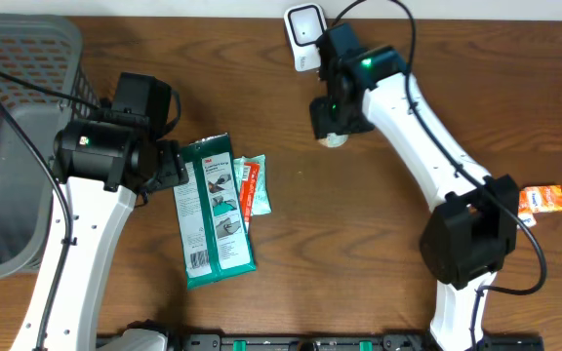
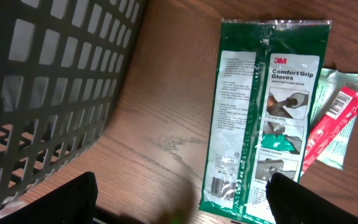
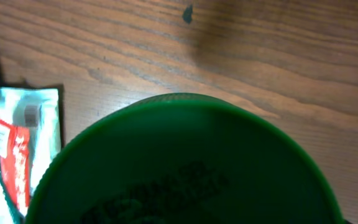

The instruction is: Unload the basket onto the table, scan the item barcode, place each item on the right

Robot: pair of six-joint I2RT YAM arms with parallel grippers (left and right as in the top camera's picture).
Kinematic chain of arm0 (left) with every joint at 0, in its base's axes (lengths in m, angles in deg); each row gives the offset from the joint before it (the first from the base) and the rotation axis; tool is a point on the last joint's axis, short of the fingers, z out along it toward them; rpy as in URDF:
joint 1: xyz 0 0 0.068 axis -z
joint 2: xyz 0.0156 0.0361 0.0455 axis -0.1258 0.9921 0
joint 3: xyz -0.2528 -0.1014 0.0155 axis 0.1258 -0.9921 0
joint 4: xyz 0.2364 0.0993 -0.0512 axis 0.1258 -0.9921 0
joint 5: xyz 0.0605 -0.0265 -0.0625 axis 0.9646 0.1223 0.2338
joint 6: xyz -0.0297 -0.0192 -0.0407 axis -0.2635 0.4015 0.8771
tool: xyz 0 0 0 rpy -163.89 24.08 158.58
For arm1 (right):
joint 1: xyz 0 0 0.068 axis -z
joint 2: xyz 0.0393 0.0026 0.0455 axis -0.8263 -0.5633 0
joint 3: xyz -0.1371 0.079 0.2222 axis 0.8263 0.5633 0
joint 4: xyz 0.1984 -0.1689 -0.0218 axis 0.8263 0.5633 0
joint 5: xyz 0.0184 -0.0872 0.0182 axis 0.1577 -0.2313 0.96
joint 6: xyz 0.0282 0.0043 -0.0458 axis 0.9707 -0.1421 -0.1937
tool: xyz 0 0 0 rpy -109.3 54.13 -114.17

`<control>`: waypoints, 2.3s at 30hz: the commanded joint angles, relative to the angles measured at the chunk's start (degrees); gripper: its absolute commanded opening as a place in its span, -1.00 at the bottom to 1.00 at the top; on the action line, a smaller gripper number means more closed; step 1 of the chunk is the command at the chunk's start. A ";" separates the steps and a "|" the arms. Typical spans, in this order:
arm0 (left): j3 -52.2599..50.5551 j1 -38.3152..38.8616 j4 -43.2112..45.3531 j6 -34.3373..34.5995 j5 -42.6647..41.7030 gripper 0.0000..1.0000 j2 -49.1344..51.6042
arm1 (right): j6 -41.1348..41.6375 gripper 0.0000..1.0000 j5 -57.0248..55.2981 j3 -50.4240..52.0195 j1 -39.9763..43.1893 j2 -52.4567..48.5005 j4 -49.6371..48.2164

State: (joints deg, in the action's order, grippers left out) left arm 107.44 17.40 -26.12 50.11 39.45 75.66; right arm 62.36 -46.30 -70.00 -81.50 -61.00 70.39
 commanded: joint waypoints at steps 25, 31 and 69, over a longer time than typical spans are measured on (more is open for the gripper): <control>0.20 -0.13 -0.20 -0.28 0.76 0.75 0.00 | -1.88 0.90 1.49 14.97 -1.99 1.88 -7.08; 0.17 -0.13 -0.20 -0.26 0.74 0.75 0.00 | -2.10 0.98 2.54 3.69 0.92 1.88 0.63; 0.17 -0.13 -0.20 -0.28 0.74 0.75 0.00 | 43.89 0.21 9.46 14.40 -0.11 1.84 -5.18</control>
State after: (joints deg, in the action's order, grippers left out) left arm 107.44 17.40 -26.12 50.11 39.45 75.66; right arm 103.45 -38.02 -56.93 -81.30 -59.16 65.00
